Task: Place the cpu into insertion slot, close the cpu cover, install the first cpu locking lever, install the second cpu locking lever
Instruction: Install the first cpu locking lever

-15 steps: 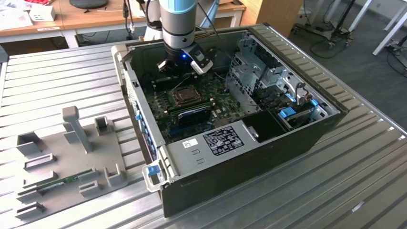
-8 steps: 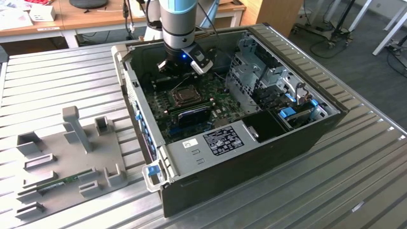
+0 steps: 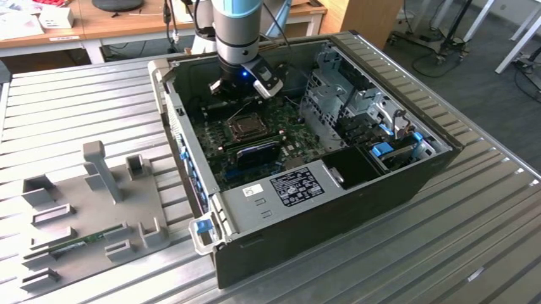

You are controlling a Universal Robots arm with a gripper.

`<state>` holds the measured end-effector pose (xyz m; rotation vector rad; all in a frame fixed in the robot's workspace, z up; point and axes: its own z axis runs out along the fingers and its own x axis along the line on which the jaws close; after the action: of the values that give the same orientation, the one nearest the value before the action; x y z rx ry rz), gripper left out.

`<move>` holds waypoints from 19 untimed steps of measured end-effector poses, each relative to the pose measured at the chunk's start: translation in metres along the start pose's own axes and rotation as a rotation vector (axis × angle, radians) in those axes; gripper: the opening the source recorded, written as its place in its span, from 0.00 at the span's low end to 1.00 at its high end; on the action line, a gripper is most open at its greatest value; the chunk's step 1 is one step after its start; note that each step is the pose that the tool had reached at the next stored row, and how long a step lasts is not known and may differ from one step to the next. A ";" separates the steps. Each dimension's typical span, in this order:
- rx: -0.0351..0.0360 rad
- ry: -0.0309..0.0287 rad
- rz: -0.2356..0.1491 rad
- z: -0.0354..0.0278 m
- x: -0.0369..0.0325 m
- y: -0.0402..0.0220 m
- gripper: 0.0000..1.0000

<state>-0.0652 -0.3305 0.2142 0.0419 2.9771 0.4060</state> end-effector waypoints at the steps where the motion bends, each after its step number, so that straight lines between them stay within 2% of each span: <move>1: -0.0008 0.0001 0.000 -0.0005 0.0000 0.0002 0.10; 6: -0.0033 -0.0013 0.000 -0.0007 0.0009 0.0001 0.10; 10: -0.0037 -0.0130 -0.003 -0.0014 0.0076 0.0008 0.10; 11: -0.0039 -0.0138 -0.003 -0.0014 0.0079 0.0009 0.10; 19: -0.0038 -0.0143 -0.003 -0.0074 0.0071 0.0024 0.10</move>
<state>-0.0733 -0.3298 0.2210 0.0398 2.9619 0.4093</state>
